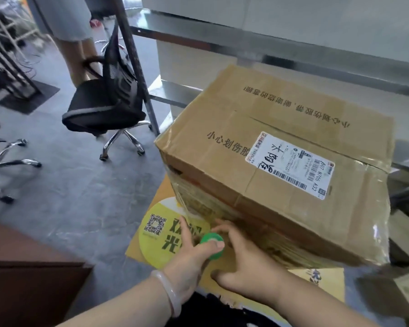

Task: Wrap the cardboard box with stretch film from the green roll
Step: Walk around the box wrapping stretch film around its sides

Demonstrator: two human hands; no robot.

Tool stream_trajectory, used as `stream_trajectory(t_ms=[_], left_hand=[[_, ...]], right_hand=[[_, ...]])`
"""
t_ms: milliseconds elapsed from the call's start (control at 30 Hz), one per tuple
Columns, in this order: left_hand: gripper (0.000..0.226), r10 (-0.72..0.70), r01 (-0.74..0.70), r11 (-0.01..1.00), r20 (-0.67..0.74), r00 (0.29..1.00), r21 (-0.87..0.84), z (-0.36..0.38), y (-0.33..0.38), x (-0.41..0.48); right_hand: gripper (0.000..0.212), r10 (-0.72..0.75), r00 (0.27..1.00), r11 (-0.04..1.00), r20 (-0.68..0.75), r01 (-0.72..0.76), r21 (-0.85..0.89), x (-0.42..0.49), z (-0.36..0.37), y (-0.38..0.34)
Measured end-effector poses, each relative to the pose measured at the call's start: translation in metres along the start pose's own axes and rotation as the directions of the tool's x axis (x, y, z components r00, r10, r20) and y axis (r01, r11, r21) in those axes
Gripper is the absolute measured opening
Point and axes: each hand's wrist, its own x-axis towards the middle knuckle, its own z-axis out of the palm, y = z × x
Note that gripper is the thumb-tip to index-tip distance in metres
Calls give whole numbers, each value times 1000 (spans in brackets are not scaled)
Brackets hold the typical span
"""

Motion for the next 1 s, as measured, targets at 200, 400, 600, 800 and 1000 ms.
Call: stream_trajectory(t_ms=[200,400,600,800,1000], left_hand=[[121,-6,8,998,27,1000,-61,15,-16,-7],[124,31,-39,989,-63,998,-141,44,-38,-12],[122,123,-170,966,-236,964,-195,84,-76,-13],[103,125,-277,904,-419,900,-326,126,-102,-34],[116,172,-305,903,-395,902,-303,147,-118,-46]], right_hand=[[75,-2,999,998,47,5,-60,-14,-6,8],[60,-55,997,998,53,55,-3,-28,-22,20],[91,-139,961,978,241,172,-118,-50,-51,42],[70,-79,959,975,271,130,-178,-78,-65,51],[77,-216,948,975,235,221,5,-105,-77,74]])
